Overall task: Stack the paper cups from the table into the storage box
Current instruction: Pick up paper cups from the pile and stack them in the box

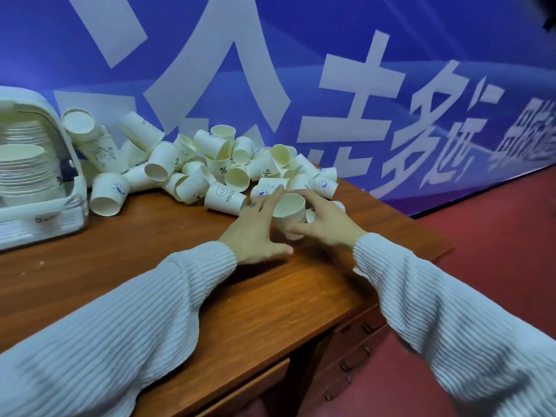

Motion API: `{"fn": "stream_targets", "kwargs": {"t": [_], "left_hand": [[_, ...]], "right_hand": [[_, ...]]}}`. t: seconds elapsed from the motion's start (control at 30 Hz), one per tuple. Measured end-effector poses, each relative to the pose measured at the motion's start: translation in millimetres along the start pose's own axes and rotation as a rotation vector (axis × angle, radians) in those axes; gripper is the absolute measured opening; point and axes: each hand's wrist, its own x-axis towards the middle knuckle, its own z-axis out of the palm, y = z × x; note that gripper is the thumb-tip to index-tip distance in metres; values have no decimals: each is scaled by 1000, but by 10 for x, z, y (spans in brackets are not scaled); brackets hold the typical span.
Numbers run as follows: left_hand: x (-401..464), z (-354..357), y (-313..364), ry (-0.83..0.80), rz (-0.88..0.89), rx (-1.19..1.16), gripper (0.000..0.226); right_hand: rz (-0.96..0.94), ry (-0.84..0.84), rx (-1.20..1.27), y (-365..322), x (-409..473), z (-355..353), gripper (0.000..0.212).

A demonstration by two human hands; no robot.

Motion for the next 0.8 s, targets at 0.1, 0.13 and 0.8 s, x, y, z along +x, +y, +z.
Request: {"fn": "stream_targets", "kwargs": {"t": [0.1,0.13,0.8], "left_hand": [[9,-13,14,105,-34,-85,103],[3,-36,14,136,-50,-68,95],[-362,-722,-169,393,-206,-19,83]], "right_hand": [[42,-92,285,-45,-5,-51,70],[70,-38,321,-5,22,-93,66],[58,207,178,-231,356,-62,80]]}}
